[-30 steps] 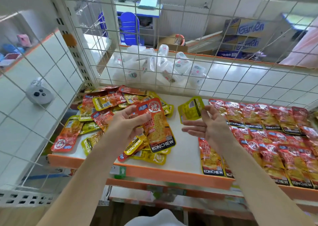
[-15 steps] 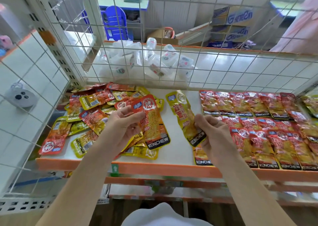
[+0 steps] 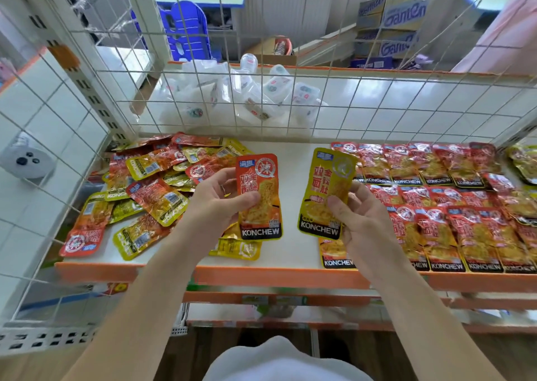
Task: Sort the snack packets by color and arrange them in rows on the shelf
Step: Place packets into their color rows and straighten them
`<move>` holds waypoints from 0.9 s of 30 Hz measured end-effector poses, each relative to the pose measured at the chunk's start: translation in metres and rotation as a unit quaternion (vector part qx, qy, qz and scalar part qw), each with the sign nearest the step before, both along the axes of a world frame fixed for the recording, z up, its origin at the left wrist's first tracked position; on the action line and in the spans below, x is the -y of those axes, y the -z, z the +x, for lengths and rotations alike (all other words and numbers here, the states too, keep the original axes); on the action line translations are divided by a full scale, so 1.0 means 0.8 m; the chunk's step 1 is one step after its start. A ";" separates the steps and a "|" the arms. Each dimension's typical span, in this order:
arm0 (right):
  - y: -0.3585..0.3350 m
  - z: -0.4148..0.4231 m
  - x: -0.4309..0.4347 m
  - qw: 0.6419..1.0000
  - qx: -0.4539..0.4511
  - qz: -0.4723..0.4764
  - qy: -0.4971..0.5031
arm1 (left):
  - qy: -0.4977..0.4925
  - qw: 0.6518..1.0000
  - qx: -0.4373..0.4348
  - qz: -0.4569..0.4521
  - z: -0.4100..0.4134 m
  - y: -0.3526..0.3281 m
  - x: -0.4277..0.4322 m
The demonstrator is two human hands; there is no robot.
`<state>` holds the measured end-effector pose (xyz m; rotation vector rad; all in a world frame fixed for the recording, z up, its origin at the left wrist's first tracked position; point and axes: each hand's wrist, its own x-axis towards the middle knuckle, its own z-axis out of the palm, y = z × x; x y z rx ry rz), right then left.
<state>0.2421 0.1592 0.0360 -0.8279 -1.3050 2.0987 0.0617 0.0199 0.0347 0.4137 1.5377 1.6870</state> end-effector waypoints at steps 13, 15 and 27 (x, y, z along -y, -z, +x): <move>-0.004 0.075 -0.055 0.993 0.099 0.057 0.042 | -0.024 1.000 0.013 -0.007 0.074 0.000 -0.066; -0.003 0.093 -0.068 0.991 0.114 0.066 0.039 | -0.021 1.000 0.015 -0.012 0.093 0.001 -0.079; 0.009 0.171 -0.141 0.987 0.137 0.078 0.005 | -0.131 0.989 0.015 -0.071 0.180 0.025 -0.129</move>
